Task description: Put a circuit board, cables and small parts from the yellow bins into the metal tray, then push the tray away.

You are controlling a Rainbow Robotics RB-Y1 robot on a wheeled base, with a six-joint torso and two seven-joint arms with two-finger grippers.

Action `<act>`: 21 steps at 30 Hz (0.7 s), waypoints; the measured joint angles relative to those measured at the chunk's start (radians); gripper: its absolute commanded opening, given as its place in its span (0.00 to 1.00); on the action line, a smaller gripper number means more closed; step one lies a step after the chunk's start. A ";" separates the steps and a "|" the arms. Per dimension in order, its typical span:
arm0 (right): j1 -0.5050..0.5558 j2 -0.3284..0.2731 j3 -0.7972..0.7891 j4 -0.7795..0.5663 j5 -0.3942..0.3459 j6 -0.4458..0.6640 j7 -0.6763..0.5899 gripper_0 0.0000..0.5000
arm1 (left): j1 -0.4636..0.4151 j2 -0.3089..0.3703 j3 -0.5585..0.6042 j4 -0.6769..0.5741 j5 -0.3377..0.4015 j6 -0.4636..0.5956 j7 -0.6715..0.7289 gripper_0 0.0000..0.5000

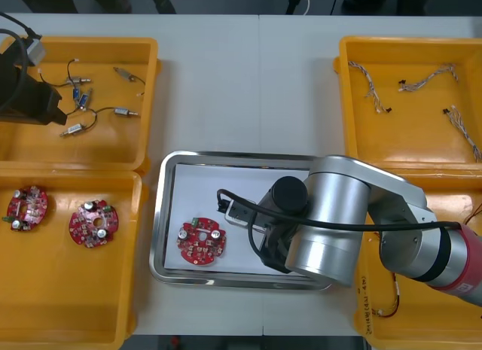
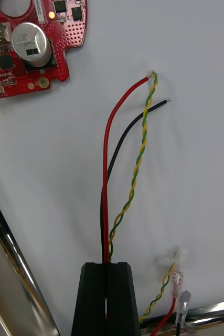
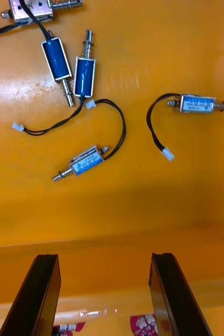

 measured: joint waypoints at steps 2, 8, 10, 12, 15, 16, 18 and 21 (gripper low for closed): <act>0.020 0.000 0.003 0.004 0.019 -0.020 0.000 0.00 | -0.009 0.000 -0.014 0.027 0.000 -0.028 -0.004 1.00; 0.069 0.000 0.004 0.005 0.029 -0.037 0.000 0.00 | -0.024 0.000 -0.067 0.088 -0.009 -0.111 -0.025 1.00; 0.081 0.000 0.004 0.005 0.029 -0.037 0.000 0.00 | -0.025 0.000 -0.085 0.100 -0.011 -0.130 -0.025 1.00; 0.096 0.000 0.005 0.005 0.033 -0.037 0.000 0.00 | -0.025 0.000 -0.098 0.110 -0.014 -0.146 -0.025 1.00; 0.122 0.002 0.005 0.005 0.061 -0.037 0.000 0.00 | -0.025 0.000 -0.104 0.127 -0.022 -0.161 -0.025 1.00; 0.129 0.002 0.005 0.005 0.067 -0.037 0.000 0.00 | -0.025 0.000 -0.104 0.132 -0.025 -0.167 -0.025 1.00; 0.141 0.003 0.005 0.005 0.071 -0.037 0.000 0.00 | -0.025 -0.001 -0.104 0.145 -0.031 -0.189 -0.025 1.00; 0.153 0.006 0.007 0.005 0.079 -0.037 0.000 0.00 | -0.025 -0.001 -0.115 0.166 -0.039 -0.231 -0.025 1.00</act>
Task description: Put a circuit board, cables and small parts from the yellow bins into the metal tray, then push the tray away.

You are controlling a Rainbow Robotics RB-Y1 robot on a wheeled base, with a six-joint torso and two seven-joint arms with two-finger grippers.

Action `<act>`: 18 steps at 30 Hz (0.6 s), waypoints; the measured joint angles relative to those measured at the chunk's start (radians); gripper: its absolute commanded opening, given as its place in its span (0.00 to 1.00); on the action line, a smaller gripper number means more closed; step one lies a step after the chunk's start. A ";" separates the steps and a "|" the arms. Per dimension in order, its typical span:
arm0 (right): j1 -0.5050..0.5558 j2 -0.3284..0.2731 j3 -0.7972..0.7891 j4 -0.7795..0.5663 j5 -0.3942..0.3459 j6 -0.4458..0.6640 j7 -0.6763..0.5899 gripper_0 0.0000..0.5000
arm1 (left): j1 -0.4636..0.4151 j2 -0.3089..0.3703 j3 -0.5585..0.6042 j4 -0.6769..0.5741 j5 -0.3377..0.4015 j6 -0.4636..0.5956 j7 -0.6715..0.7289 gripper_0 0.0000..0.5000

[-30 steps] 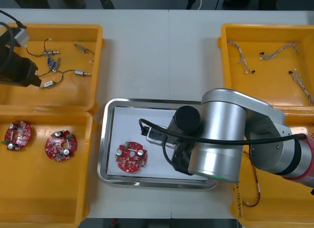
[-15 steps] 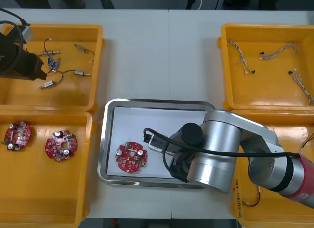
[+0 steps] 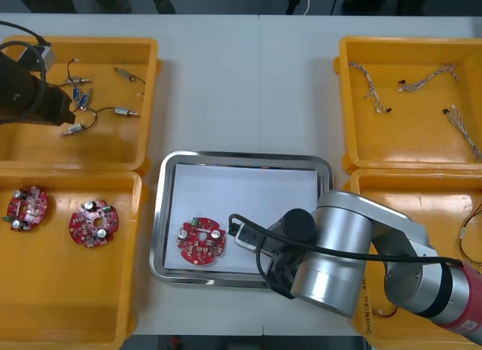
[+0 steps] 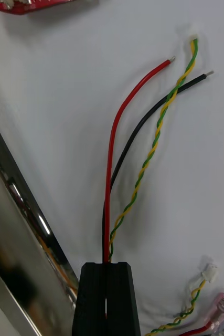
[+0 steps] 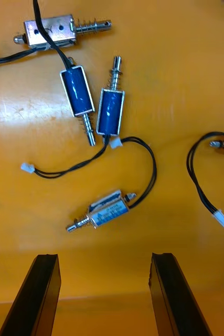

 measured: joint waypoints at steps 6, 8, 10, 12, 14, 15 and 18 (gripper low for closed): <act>0.006 0.011 0.000 0.000 0.035 0.000 0.000 0.90 | -0.003 0.000 -0.047 0.037 0.000 -0.074 0.000 1.00; 0.006 0.017 0.000 0.000 0.054 0.001 0.000 1.00 | -0.003 0.000 -0.058 0.041 -0.001 -0.087 0.000 1.00; 0.006 0.024 0.000 0.000 0.067 0.002 0.000 1.00 | -0.003 0.000 -0.070 0.045 -0.001 -0.106 0.000 1.00; 0.006 0.031 0.000 0.000 0.077 0.004 0.000 1.00 | -0.003 0.000 -0.085 0.052 -0.001 -0.131 -0.001 1.00; 0.006 0.038 0.000 0.000 0.088 0.009 0.000 1.00 | -0.003 0.000 -0.101 0.061 -0.001 -0.153 -0.001 1.00; 0.005 0.041 0.000 0.000 0.091 0.015 0.000 1.00 | -0.003 0.000 -0.107 0.066 -0.001 -0.160 -0.001 1.00; 0.002 0.050 0.000 -0.003 0.093 0.055 0.000 1.00 | -0.003 -0.002 -0.120 0.082 -0.001 -0.175 -0.001 1.00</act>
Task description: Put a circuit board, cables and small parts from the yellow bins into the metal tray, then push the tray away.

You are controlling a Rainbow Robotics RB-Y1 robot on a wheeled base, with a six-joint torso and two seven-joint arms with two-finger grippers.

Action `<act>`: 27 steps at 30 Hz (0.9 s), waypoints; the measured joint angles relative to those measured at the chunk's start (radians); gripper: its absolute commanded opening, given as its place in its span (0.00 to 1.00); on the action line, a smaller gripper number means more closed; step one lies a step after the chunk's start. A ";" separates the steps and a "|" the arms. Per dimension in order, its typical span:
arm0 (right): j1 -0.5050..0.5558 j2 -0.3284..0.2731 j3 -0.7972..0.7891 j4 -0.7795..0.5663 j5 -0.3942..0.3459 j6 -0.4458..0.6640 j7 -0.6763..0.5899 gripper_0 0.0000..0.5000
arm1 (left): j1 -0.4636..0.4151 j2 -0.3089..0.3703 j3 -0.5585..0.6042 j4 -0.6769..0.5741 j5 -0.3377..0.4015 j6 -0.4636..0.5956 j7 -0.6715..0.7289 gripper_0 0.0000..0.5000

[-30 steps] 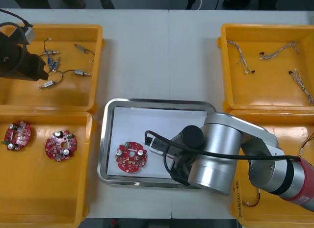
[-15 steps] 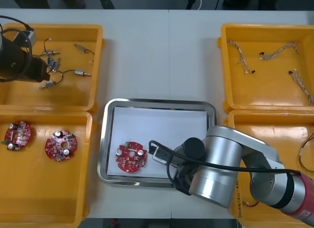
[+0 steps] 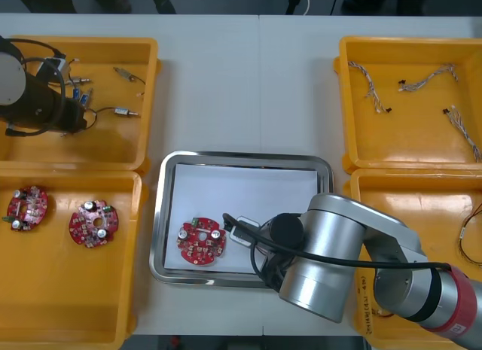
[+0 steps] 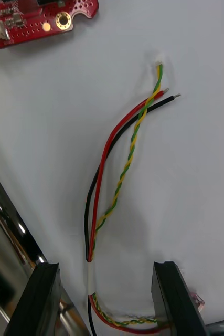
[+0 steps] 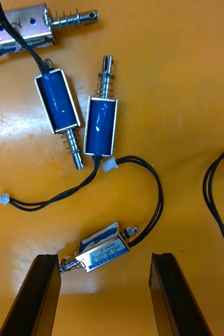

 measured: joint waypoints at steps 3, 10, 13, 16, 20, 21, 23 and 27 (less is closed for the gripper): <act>-0.006 0.006 -0.006 -0.020 -0.004 0.060 0.000 1.00 | 0.000 -0.004 -0.002 0.013 0.000 -0.014 0.000 1.00; -0.033 0.008 -0.100 -0.100 -0.099 0.193 0.000 1.00 | 0.000 -0.005 -0.046 0.045 0.000 -0.095 0.000 1.00; -0.065 0.008 -0.168 -0.118 -0.152 0.250 0.000 1.00 | 0.000 -0.006 -0.060 0.052 0.000 -0.100 -0.001 1.00; -0.110 0.008 -0.240 -0.135 -0.189 0.253 -0.001 1.00 | 0.000 -0.007 -0.061 0.055 0.000 -0.100 -0.001 1.00; -0.174 0.007 -0.332 -0.149 -0.256 0.254 -0.007 1.00 | 0.000 -0.007 -0.061 0.057 0.001 -0.101 -0.001 1.00; -0.188 0.007 -0.358 -0.149 -0.279 0.254 -0.009 1.00 | 0.000 -0.007 -0.061 0.058 0.001 -0.101 -0.001 1.00; -0.206 0.002 -0.412 -0.148 -0.329 0.254 -0.009 1.00 | 0.000 -0.007 -0.064 0.058 0.001 -0.104 -0.001 1.00; -0.228 -0.028 -0.520 -0.145 -0.419 0.254 -0.021 1.00 | 0.000 -0.007 -0.081 0.059 0.001 -0.117 -0.001 1.00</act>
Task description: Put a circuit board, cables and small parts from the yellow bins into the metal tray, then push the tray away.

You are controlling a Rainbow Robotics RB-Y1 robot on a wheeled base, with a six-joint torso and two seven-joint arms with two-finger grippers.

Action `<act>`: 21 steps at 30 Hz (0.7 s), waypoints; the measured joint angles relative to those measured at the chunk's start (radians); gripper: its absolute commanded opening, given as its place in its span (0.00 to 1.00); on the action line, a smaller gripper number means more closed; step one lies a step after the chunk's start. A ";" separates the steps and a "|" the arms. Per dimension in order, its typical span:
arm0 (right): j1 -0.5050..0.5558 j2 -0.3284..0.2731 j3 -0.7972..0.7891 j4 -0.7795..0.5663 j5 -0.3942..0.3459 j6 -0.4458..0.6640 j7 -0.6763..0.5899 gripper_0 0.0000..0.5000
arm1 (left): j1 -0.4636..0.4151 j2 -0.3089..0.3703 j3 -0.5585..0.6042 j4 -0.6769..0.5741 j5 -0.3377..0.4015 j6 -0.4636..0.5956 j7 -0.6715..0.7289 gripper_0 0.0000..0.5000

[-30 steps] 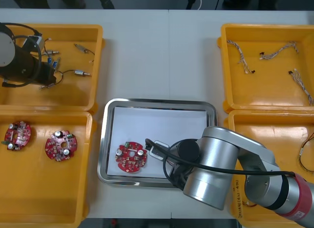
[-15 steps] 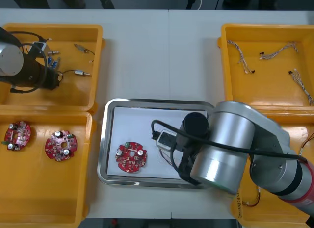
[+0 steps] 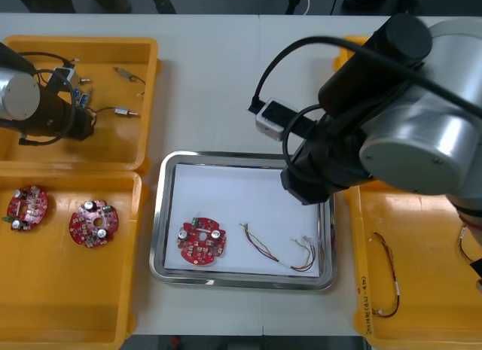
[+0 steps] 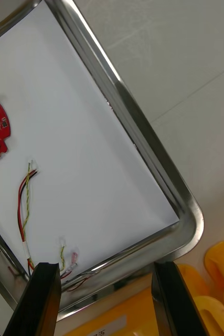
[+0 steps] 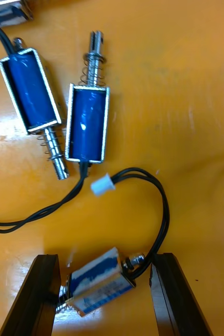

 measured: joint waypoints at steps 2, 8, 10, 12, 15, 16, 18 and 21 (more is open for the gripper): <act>-0.011 -0.026 -0.045 0.008 -0.041 0.000 -0.002 1.00 | 0.000 0.000 -0.007 0.000 0.000 -0.001 0.000 1.00; -0.027 -0.121 -0.172 0.074 -0.136 0.000 -0.002 1.00 | 0.000 0.000 -0.009 0.000 0.000 -0.003 0.000 0.28; -0.029 -0.154 -0.214 0.102 -0.162 0.000 -0.002 1.00 | 0.000 0.000 -0.009 0.000 0.000 -0.003 0.000 0.00; -0.034 -0.185 -0.248 0.130 -0.181 0.000 -0.002 1.00 | 0.000 0.000 -0.009 0.001 0.000 -0.003 0.000 0.00; -0.041 -0.228 -0.291 0.166 -0.188 0.000 -0.002 1.00 | 0.000 0.000 -0.009 0.001 0.000 -0.003 0.000 0.00; -0.042 -0.241 -0.304 0.177 -0.188 0.000 -0.002 1.00 | 0.000 0.000 -0.009 0.001 0.000 -0.003 0.000 0.00; -0.044 -0.262 -0.330 0.209 -0.192 0.000 -0.002 1.00 | -0.001 0.000 -0.009 0.001 0.001 -0.003 0.000 0.00; -0.046 -0.284 -0.367 0.269 -0.194 0.000 -0.004 1.00 | -0.001 0.000 -0.009 0.001 0.002 -0.003 0.000 0.00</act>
